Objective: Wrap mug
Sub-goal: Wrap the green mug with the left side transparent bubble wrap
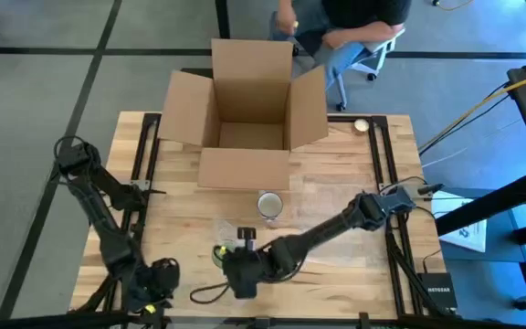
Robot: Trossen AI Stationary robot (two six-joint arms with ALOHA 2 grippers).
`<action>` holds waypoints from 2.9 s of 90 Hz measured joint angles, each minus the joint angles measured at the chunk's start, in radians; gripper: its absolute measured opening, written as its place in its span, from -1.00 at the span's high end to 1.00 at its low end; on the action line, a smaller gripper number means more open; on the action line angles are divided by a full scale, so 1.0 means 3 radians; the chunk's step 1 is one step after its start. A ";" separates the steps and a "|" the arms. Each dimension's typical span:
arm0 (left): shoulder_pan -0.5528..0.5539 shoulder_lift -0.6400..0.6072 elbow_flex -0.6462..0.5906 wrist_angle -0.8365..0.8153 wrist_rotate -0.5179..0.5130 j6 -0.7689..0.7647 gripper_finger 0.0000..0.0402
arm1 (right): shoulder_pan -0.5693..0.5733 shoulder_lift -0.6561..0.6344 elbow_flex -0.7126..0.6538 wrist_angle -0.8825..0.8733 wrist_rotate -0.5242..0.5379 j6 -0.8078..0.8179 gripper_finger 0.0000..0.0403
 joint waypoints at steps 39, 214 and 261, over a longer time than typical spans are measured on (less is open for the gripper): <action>-0.0170 0.0006 0.0000 -0.0761 0.0358 -0.0808 0.37 | 0.0386 0.0003 -0.0178 -0.0153 0.0742 0.0747 1.00; 0.0529 0.1114 0.1881 -0.1733 -0.2146 0.0869 1.00 | 0.0305 -0.0203 -0.0224 -0.1213 0.0456 0.0844 1.00; 0.1099 0.1108 0.2156 -0.1883 -0.2372 0.1931 1.00 | 0.0313 -0.0203 -0.0227 -0.0943 0.0455 0.0826 1.00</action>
